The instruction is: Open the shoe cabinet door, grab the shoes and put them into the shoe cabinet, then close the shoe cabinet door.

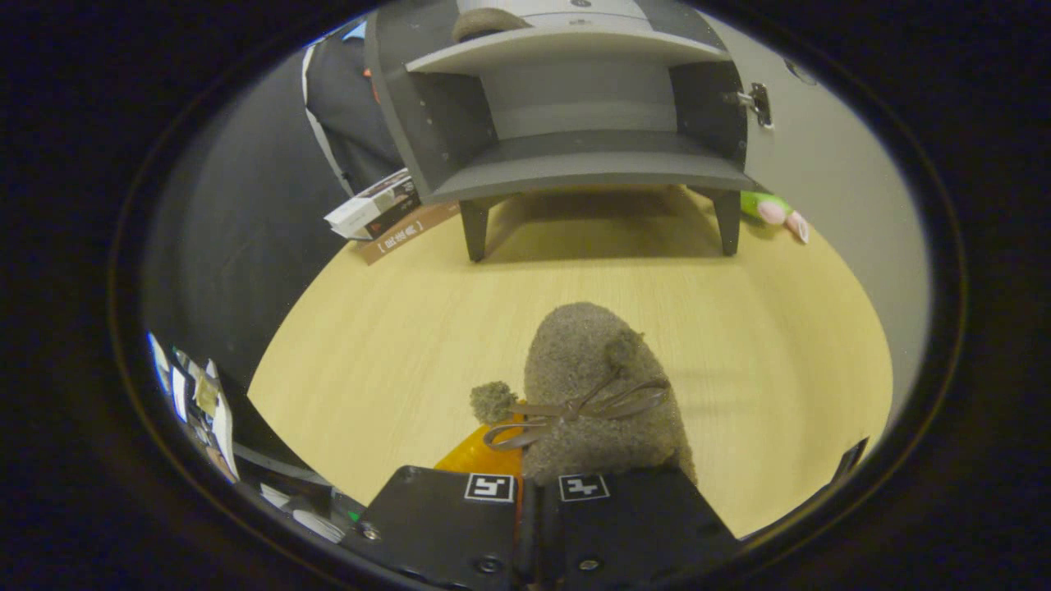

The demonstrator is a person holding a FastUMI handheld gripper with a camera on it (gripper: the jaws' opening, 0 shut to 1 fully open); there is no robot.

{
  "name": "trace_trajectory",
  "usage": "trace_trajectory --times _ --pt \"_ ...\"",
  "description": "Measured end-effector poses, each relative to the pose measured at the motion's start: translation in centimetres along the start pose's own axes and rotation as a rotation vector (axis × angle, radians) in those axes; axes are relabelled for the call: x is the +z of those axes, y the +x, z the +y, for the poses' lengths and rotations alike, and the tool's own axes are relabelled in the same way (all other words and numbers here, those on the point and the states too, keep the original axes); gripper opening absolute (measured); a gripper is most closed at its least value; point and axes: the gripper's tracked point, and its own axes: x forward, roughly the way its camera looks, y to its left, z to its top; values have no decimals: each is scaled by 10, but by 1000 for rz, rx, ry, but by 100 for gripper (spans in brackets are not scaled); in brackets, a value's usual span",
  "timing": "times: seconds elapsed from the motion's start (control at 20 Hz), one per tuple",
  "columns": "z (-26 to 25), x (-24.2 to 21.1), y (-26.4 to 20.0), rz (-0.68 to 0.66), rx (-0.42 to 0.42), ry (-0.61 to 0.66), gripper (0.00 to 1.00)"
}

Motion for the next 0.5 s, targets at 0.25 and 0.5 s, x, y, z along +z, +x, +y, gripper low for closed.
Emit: trace_trajectory --times 0.25,0.5 --pt "10 44 -56 -122 -12 -23 7" --pt "21 114 -114 -270 -34 -41 7"
